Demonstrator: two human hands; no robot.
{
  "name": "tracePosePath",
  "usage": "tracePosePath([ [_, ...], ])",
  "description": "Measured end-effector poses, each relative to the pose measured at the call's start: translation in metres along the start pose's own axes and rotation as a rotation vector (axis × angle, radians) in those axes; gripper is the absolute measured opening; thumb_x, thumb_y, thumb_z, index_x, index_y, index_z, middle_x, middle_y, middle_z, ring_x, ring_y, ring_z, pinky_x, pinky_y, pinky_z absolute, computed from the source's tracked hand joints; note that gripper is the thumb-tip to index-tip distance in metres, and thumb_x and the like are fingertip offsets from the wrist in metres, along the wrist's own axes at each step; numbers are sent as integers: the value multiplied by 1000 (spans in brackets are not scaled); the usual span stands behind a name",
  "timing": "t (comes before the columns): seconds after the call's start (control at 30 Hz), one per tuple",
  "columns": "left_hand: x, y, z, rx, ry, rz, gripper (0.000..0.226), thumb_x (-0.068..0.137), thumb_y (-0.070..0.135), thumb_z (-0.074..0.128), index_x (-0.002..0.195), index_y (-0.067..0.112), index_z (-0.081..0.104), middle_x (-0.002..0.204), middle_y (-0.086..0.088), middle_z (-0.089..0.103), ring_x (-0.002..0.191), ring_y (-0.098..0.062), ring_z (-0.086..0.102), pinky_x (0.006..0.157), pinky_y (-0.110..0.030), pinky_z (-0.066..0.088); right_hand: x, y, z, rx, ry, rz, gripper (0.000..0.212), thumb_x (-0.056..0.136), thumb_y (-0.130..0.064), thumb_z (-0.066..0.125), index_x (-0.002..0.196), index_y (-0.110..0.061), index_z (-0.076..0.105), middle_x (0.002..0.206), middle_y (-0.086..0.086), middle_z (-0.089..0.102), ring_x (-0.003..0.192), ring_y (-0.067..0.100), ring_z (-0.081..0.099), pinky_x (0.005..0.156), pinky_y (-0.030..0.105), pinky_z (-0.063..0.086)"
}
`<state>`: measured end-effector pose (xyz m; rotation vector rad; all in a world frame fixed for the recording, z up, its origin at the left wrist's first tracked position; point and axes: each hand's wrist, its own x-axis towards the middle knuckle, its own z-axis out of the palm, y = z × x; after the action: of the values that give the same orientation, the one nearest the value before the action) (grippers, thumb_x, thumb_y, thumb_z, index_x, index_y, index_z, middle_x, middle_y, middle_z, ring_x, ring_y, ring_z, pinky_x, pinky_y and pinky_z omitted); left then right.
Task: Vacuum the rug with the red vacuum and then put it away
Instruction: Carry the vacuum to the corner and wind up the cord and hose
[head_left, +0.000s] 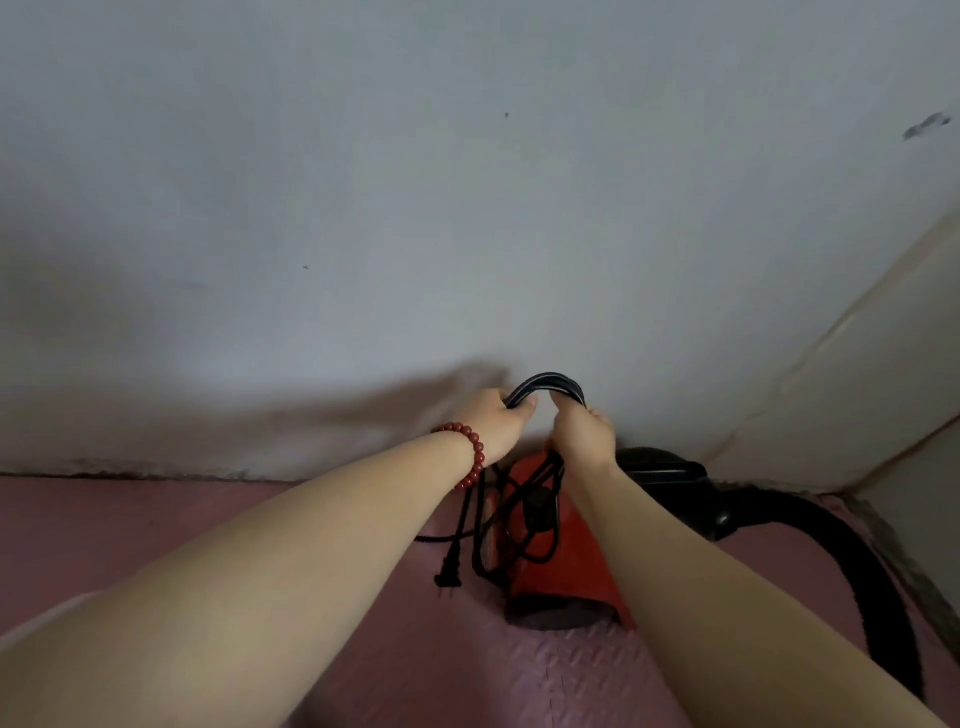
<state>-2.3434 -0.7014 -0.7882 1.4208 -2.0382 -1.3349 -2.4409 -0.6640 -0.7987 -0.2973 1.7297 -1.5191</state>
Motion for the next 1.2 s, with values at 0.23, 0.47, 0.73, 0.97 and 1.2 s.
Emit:
tracePosePath([
  [0.23,14,4,9,-197,99,-3,27,91,42,53,91,15,52,68,5,58,53,-9,51,53,-18,42,29,13,9,88,-199,156,25,91,-26,54,79,-5,63,66,8,63,67,24,60,73,36,52],
  [0.47,33,3,13,-220,161,-183,77,86,71,7,115,16,54,103,1,59,103,-18,55,99,-34,39,34,31,16,336,-565,324,53,80,-43,60,125,-16,61,118,12,67,115,30,61,107,47,40],
  [0.73,56,11,49,79,295,-258,69,90,65,12,121,16,49,122,-5,44,116,-23,40,105,-37,27,42,34,12,570,-654,380,40,77,-43,57,101,-14,69,116,9,64,121,30,53,111,39,31],
  [0.97,51,16,54,830,263,-118,60,94,55,10,114,14,50,113,-10,40,99,-23,34,87,-38,28,37,28,2,623,-634,342,71,86,-73,27,110,-16,61,122,10,62,110,26,58,90,43,47],
  [1.2,59,0,47,377,239,-132,36,96,42,24,100,25,56,120,-6,40,114,-25,43,95,-42,41,51,38,6,433,-526,293,54,82,-59,55,112,-14,65,118,12,66,112,24,62,99,42,46],
])
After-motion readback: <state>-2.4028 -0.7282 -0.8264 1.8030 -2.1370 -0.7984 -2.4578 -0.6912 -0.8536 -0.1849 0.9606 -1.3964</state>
